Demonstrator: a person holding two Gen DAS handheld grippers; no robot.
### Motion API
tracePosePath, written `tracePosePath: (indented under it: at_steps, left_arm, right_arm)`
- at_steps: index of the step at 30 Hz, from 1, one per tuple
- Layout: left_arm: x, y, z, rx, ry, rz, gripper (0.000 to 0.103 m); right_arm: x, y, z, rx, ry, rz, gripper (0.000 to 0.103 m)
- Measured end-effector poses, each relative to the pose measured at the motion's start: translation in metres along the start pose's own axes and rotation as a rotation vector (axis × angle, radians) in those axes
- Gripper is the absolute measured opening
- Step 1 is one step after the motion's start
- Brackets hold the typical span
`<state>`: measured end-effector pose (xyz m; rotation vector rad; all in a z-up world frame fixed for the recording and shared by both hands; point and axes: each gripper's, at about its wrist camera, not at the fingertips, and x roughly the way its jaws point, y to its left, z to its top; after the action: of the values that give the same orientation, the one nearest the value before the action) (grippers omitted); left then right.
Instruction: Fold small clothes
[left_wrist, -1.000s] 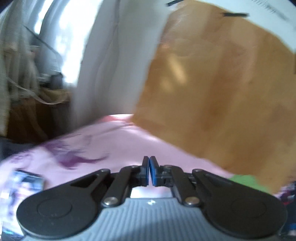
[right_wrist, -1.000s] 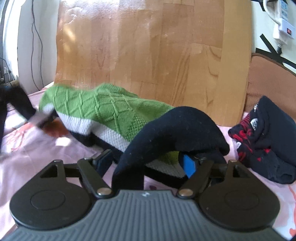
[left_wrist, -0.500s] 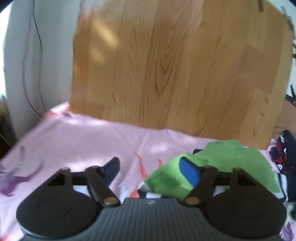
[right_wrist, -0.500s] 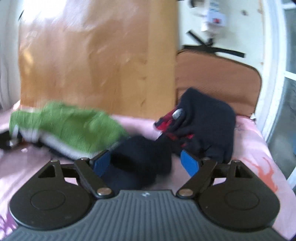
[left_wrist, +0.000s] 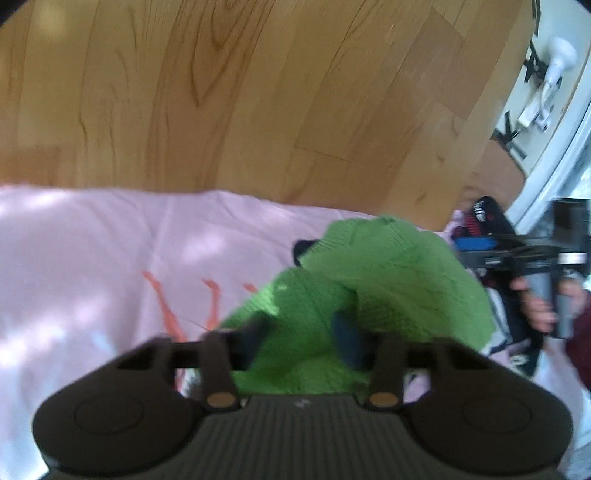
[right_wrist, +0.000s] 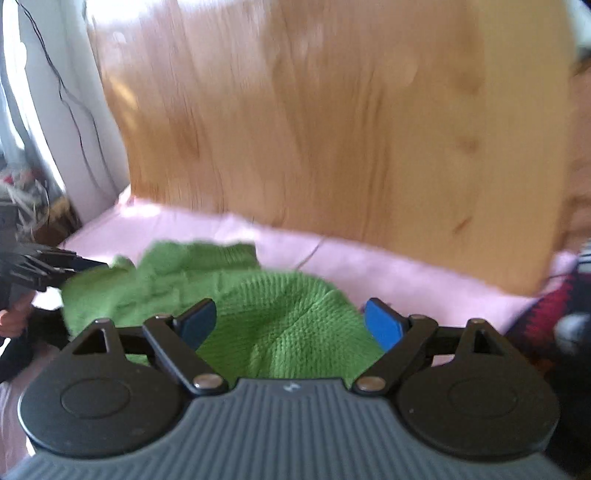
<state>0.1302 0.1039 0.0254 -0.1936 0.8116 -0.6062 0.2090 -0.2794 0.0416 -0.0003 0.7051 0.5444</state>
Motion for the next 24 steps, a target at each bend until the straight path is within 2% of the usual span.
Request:
tracePosePath:
  at_steps: [1, 4, 5, 6, 7, 8, 10, 11, 14, 17, 18, 19, 20, 21, 23, 24]
  left_arm:
    - [0.002, -0.001, -0.003, -0.001, 0.004, -0.024, 0.002]
    - [-0.001, -0.016, -0.012, 0.055, -0.031, -0.029, 0.002]
    - [-0.008, -0.021, -0.017, 0.073, -0.051, -0.036, 0.002]
    - [-0.017, -0.025, -0.019, 0.08, -0.071, -0.044, 0.002]
    - [-0.025, -0.028, -0.021, 0.085, -0.092, -0.048, 0.002]
    - [-0.037, -0.03, -0.023, 0.087, -0.115, -0.056, 0.002]
    - [-0.052, -0.038, -0.026, 0.099, -0.154, -0.065, 0.002]
    - [-0.059, -0.042, -0.027, 0.105, -0.167, -0.067, 0.002]
    - [-0.081, -0.055, -0.036, 0.147, -0.194, -0.079, 0.002]
    - [-0.087, -0.063, -0.034, 0.187, -0.184, 0.008, 0.011]
    - [-0.086, -0.061, -0.031, 0.19, -0.174, 0.047, 0.022]
    - [-0.082, -0.058, -0.026, 0.191, -0.165, 0.081, 0.04]
    - [-0.078, -0.055, -0.021, 0.19, -0.158, 0.108, 0.047]
    - [-0.073, -0.051, -0.014, 0.192, -0.15, 0.123, 0.053]
    - [-0.063, -0.05, -0.005, 0.206, -0.129, 0.121, 0.053]
    - [-0.058, -0.053, -0.002, 0.217, -0.119, 0.108, 0.057]
  right_arm:
    - [0.02, -0.005, 0.004, 0.005, 0.044, 0.018, 0.09]
    - [0.043, -0.01, 0.001, 0.029, 0.102, 0.071, 0.09]
    - [0.046, -0.012, 0.0, 0.045, 0.106, 0.091, 0.088]
    - [0.046, -0.013, 0.0, 0.055, 0.1, 0.105, 0.082]
    - [0.039, -0.01, -0.002, 0.049, 0.084, 0.112, 0.057]
    - [0.029, -0.003, -0.005, 0.02, 0.057, 0.094, 0.037]
    - [0.0, 0.006, -0.013, -0.038, -0.023, 0.097, 0.022]
    - [-0.015, 0.01, -0.017, -0.046, -0.054, 0.126, 0.018]
    - [-0.059, 0.033, -0.038, -0.082, -0.115, 0.187, 0.018]
    - [-0.092, 0.053, -0.073, -0.066, -0.131, 0.247, 0.018]
    - [-0.099, 0.056, -0.085, -0.05, -0.125, 0.259, 0.018]
    - [-0.104, 0.059, -0.098, -0.029, -0.109, 0.267, 0.018]
    - [-0.106, 0.062, -0.11, -0.004, -0.089, 0.268, 0.018]
    - [-0.107, 0.062, -0.122, 0.023, -0.072, 0.261, 0.018]
    - [-0.108, 0.06, -0.146, 0.089, -0.045, 0.22, 0.018]
    - [-0.107, 0.057, -0.155, 0.126, -0.038, 0.205, 0.018]
